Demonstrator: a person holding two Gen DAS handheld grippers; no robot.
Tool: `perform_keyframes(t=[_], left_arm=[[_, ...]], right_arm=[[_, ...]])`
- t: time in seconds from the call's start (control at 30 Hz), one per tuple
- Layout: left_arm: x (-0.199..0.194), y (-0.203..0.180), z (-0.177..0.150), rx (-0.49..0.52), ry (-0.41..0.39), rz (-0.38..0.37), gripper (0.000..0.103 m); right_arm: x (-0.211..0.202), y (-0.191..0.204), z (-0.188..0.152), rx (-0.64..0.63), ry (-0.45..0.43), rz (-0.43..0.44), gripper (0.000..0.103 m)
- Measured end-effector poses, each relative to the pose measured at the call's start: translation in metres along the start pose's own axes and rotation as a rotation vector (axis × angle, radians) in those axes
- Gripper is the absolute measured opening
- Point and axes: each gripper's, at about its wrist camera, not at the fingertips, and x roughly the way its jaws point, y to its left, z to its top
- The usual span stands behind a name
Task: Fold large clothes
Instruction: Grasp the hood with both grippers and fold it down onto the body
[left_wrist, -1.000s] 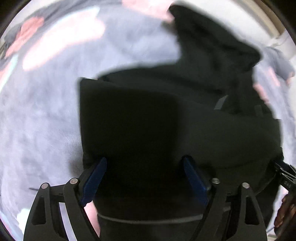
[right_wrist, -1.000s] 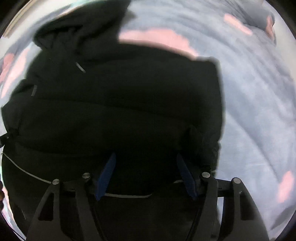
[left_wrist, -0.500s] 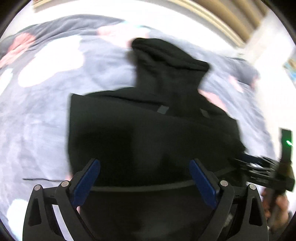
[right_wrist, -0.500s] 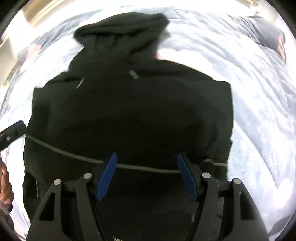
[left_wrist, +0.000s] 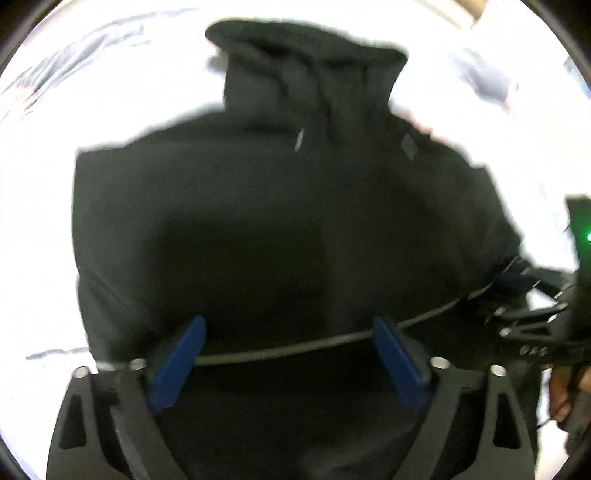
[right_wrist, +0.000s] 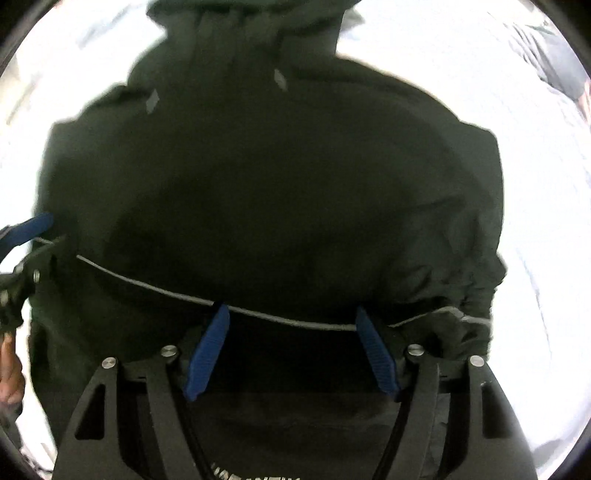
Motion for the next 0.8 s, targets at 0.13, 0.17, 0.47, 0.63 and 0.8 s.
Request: perform_keyframes(t=[0.13, 0.17, 0.47, 0.63, 0.8], left_arm=[[-0.032, 0.01, 0.051, -0.048, -0.137, -0.008, 0.09], [-0.035, 0.016, 0.071, -0.07, -0.169, -0.015, 0.09], [0.017, 0.06, 0.211, -0.168, -0.256, 0.03, 0.09], [0.064, 0.083, 0.236, -0.217, -0.206, 0.056, 0.082], [0.094, 0.096, 0.25, -0.242, -0.138, 0.07, 0.067]], right_arm=[[-0.04, -0.023, 0.04, 0.012, -0.137, 0.03, 0.073], [-0.05, -0.032, 0.058, 0.02, -0.189, 0.032, 0.073], [-0.032, -0.068, 0.188, 0.092, -0.362, 0.045, 0.073], [-0.006, -0.085, 0.226, 0.18, -0.35, 0.13, 0.073], [0.034, -0.087, 0.255, 0.241, -0.293, 0.162, 0.072]])
